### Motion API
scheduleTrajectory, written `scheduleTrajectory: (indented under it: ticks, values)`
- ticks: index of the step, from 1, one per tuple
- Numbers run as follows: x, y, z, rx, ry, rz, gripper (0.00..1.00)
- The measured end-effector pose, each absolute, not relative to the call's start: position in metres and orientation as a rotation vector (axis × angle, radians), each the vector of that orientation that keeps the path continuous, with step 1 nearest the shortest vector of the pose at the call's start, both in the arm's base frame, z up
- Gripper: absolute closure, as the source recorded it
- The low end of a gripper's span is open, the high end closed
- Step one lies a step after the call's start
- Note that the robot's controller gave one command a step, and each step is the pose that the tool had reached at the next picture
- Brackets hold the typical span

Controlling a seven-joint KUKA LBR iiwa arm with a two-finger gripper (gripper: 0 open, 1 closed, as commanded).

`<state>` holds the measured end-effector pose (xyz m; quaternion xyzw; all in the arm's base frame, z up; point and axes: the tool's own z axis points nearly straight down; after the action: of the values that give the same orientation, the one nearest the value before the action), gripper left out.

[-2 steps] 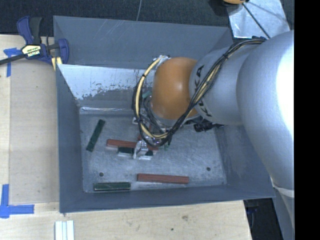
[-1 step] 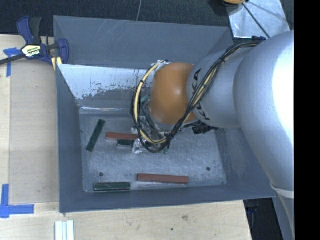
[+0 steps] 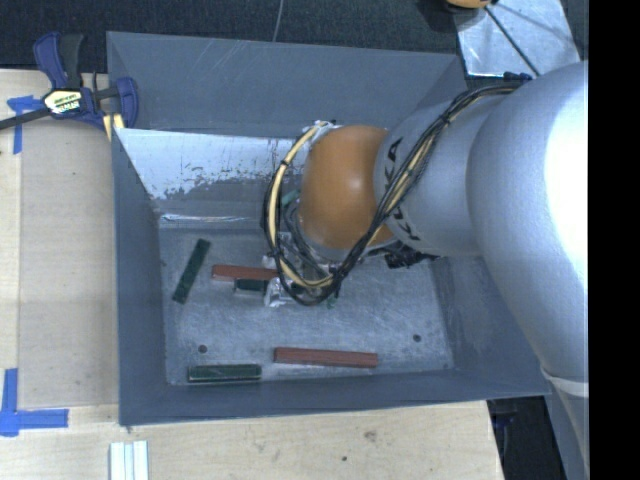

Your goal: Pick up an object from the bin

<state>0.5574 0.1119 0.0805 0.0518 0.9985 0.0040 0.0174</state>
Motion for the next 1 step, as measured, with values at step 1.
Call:
scheduleTrajectory:
  ticks: [1]
  values:
    - [0.5579,0.1119,0.0812,0.161,3.105,0.011,1.0]
